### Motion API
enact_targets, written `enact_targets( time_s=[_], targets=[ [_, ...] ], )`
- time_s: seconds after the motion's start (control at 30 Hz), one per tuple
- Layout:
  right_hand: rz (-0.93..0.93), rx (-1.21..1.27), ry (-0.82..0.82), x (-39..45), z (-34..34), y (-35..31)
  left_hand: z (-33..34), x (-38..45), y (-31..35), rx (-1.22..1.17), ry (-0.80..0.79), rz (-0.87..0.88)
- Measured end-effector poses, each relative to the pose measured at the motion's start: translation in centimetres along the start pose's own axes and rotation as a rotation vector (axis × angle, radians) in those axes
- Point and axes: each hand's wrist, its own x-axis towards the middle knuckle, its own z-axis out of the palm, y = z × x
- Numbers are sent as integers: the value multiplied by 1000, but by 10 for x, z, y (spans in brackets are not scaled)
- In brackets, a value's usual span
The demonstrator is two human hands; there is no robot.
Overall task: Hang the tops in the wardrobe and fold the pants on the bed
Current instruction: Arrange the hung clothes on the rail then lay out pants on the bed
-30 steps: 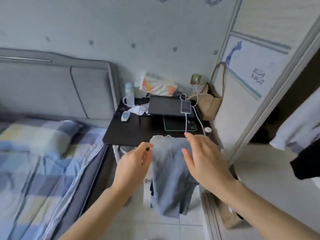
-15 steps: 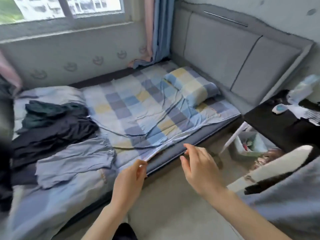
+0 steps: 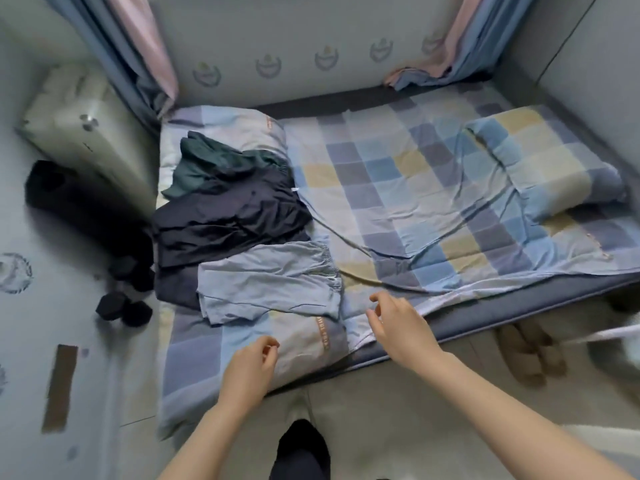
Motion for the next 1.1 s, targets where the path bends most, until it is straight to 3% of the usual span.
enact_targets(
  time_s=[0.27,0.83,1.1],
  targets=[
    [159,-11,-172,103,47,2,-10,122,-21,145,-177,-58],
    [163,39,-155,150,23,24,3,182,45,65,-147,28],
    [62,12,-104,274,79,33,13,302,11,230,-31,57]
  ],
)
